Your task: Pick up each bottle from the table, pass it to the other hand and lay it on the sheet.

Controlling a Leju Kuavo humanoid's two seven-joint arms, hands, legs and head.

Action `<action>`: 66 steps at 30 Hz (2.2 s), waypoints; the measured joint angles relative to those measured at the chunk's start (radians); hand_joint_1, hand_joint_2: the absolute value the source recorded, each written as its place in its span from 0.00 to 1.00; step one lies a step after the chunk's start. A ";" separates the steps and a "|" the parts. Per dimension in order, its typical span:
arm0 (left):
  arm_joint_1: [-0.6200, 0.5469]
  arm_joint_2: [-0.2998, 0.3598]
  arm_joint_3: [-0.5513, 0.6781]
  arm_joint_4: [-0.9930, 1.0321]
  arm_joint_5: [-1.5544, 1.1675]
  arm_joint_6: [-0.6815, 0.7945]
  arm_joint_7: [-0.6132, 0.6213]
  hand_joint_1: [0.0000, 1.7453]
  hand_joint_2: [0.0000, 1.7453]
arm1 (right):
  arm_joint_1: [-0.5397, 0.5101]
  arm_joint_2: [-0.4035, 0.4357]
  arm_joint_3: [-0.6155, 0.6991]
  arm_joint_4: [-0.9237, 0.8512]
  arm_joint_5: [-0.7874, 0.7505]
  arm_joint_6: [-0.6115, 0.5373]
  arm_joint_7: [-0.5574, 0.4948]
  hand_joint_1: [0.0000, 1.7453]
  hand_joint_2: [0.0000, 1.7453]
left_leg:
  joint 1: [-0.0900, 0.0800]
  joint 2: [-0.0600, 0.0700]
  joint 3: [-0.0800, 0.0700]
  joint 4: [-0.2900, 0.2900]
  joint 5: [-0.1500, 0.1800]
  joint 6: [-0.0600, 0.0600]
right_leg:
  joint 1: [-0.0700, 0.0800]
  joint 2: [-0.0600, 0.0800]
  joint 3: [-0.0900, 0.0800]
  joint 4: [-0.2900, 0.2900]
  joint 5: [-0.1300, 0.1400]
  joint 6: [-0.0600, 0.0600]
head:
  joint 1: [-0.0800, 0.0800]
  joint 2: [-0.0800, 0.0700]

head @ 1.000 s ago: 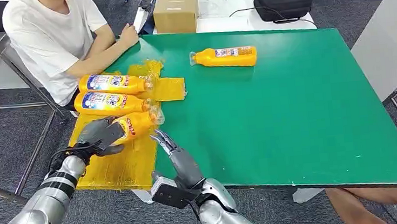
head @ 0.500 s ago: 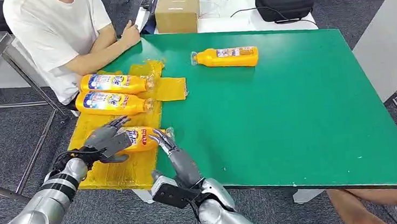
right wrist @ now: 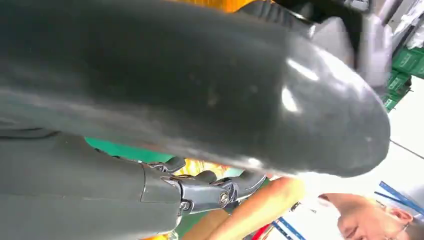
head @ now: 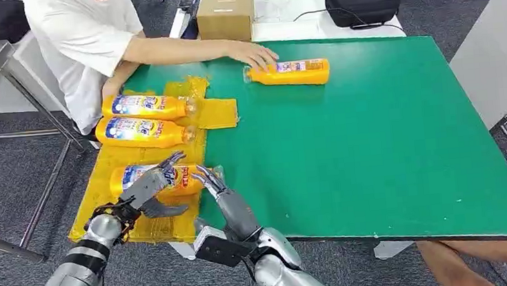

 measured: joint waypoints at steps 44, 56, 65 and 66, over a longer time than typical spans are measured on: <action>0.392 -0.264 0.374 -0.796 0.613 0.039 0.062 0.00 1.00 | 0.166 -0.336 -0.260 -0.351 0.805 -0.124 0.563 0.00 1.00 | 0.000 -0.001 -0.007 0.000 -0.001 0.000 | 0.000 0.000 -0.005 -0.002 0.000 0.001 | 0.000 0.000; 0.385 -0.264 0.354 -0.795 0.615 0.025 0.077 0.00 1.00 | 0.003 -0.349 -0.335 -0.103 0.658 -0.015 0.517 0.00 1.00 | 0.000 -0.001 -0.007 0.000 0.000 0.001 | 0.000 0.000 -0.005 -0.002 0.001 0.002 | 0.000 0.000; 0.373 -0.264 0.344 -0.769 0.616 0.025 0.079 0.00 1.00 | -0.096 -0.321 -0.335 0.043 0.668 0.033 0.553 0.00 1.00 | 0.000 0.000 -0.007 0.000 0.000 0.001 | 0.000 0.000 -0.005 -0.001 0.001 0.002 | 0.000 0.000; 0.372 -0.264 0.344 -0.767 0.617 0.025 0.079 0.00 1.00 | -0.105 -0.317 -0.334 0.051 0.672 0.042 0.557 0.00 1.00 | 0.000 0.000 -0.007 0.000 0.000 0.001 | 0.000 0.000 -0.005 -0.001 0.001 0.002 | 0.000 0.000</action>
